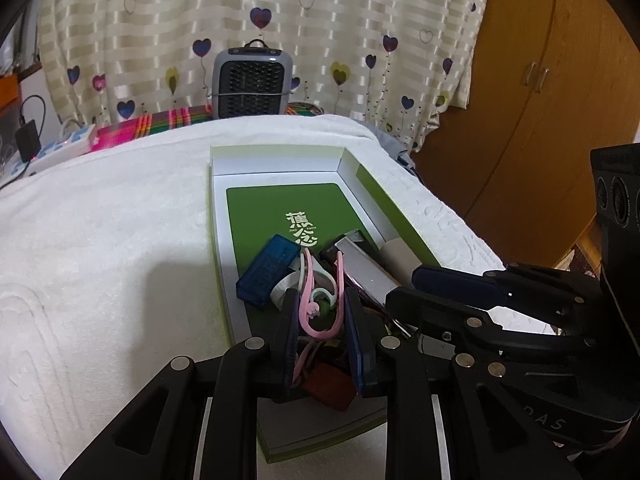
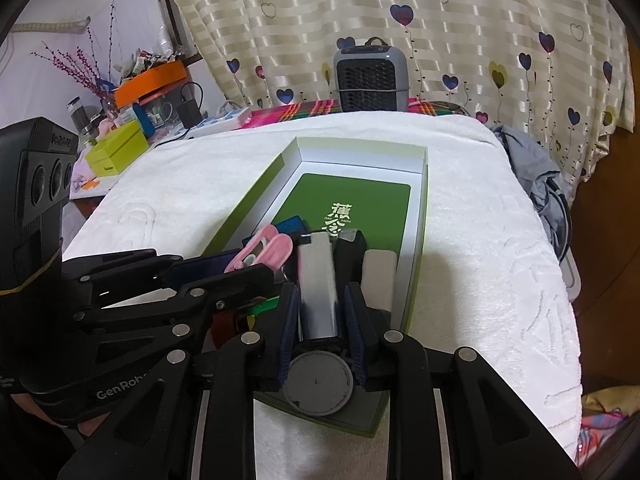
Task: Organize rigid objects
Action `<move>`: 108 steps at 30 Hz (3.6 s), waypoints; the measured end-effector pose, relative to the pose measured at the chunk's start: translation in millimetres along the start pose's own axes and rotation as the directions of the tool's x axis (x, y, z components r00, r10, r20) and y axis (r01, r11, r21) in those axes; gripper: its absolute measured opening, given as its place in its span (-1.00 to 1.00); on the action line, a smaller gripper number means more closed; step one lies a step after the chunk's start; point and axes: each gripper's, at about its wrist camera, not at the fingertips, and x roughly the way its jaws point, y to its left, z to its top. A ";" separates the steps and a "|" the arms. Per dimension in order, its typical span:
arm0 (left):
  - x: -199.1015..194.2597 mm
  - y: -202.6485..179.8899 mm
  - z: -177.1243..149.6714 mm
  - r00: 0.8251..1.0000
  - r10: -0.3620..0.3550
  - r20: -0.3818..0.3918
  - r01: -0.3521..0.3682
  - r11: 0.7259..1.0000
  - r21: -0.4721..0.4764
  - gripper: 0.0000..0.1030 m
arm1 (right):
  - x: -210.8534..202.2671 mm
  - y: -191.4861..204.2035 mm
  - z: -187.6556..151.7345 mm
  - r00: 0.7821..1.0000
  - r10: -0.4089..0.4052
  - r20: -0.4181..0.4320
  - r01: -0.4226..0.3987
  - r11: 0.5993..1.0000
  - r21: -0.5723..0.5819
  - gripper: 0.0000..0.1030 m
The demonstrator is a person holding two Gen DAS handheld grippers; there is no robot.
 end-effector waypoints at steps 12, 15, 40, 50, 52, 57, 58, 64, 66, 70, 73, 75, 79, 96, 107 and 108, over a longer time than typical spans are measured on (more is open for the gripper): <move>-11.0 0.0 -2.6 1.000 -0.002 0.024 0.002 1.000 0.000 -0.59 | -8.6 1.2 -1.8 1.000 -0.011 0.009 0.011 1.000 0.002 -0.25; -14.0 -0.8 -3.5 1.000 -0.004 0.029 0.004 1.000 -0.001 -0.59 | -11.6 2.2 -1.8 1.000 -0.016 0.013 0.016 1.000 -0.002 -0.23; -45.0 -9.8 -31.9 0.998 0.049 0.044 -0.050 0.999 0.020 -0.59 | -30.7 22.7 -21.9 0.999 -0.039 0.009 0.039 0.999 -0.033 -0.03; -59.3 -17.2 -45.6 0.996 0.079 0.051 -0.081 0.996 0.026 -0.59 | -42.4 30.1 -35.8 0.999 -0.047 0.013 0.048 0.998 -0.032 -0.03; -60.9 -17.8 -49.3 0.995 0.089 0.050 -0.090 0.996 0.025 -0.59 | -44.4 31.8 -38.4 0.999 -0.049 0.015 0.049 0.998 -0.033 -0.03; -61.2 -15.6 -60.3 0.994 0.106 0.035 -0.107 0.994 0.015 -0.59 | -43.8 35.5 -45.5 0.998 -0.056 0.011 0.056 0.998 -0.040 0.01; -60.5 -15.3 -62.2 0.993 0.112 0.030 -0.113 0.994 0.014 -0.59 | -42.8 36.1 -47.2 0.998 -0.059 0.007 0.059 0.997 -0.040 0.01; -54.6 -13.5 -68.6 0.988 0.156 0.006 -0.156 0.988 0.010 -0.59 | -36.0 37.7 -54.5 0.998 -0.068 -0.011 0.067 0.997 -0.043 0.04; -50.8 -11.5 -71.0 0.987 0.161 -0.007 -0.161 0.987 0.004 -0.59 | -32.3 37.6 -56.1 0.997 -0.076 -0.018 0.075 0.996 -0.044 0.08; -41.7 -7.7 -73.8 0.983 0.180 -0.034 -0.180 0.984 -0.001 -0.59 | -25.3 35.8 -59.1 0.996 -0.080 -0.037 0.078 0.996 -0.039 0.13; -34.6 -6.1 -74.9 0.977 0.203 -0.061 -0.203 0.979 0.000 -0.59 | -20.3 35.1 -61.8 0.995 -0.081 -0.052 0.079 0.996 -0.040 0.14; -31.9 -6.4 -75.4 0.975 0.213 -0.070 -0.214 0.977 0.003 -0.59 | -16.6 34.1 -63.9 0.994 -0.083 -0.065 0.081 0.996 -0.038 0.14; -29.6 -8.0 -74.6 0.971 0.229 -0.072 -0.229 0.973 0.008 -0.58 | -12.3 31.0 -66.4 0.993 -0.084 -0.080 0.082 0.996 -0.027 0.14; -28.5 -9.4 -75.1 0.971 0.229 -0.072 -0.229 0.973 0.006 -0.57 | -12.8 28.1 -68.0 0.992 -0.093 -0.079 0.092 0.995 -0.024 0.14; -27.0 -7.0 -74.8 0.972 0.222 -0.073 -0.223 0.975 -0.002 -0.57 | -12.5 28.6 -69.0 0.992 -0.098 -0.080 0.096 0.995 -0.030 0.15; -26.9 -7.0 -74.8 0.972 0.222 -0.072 -0.222 0.975 -0.002 -0.57 | -12.5 28.7 -68.9 0.992 -0.098 -0.080 0.096 0.995 -0.030 0.15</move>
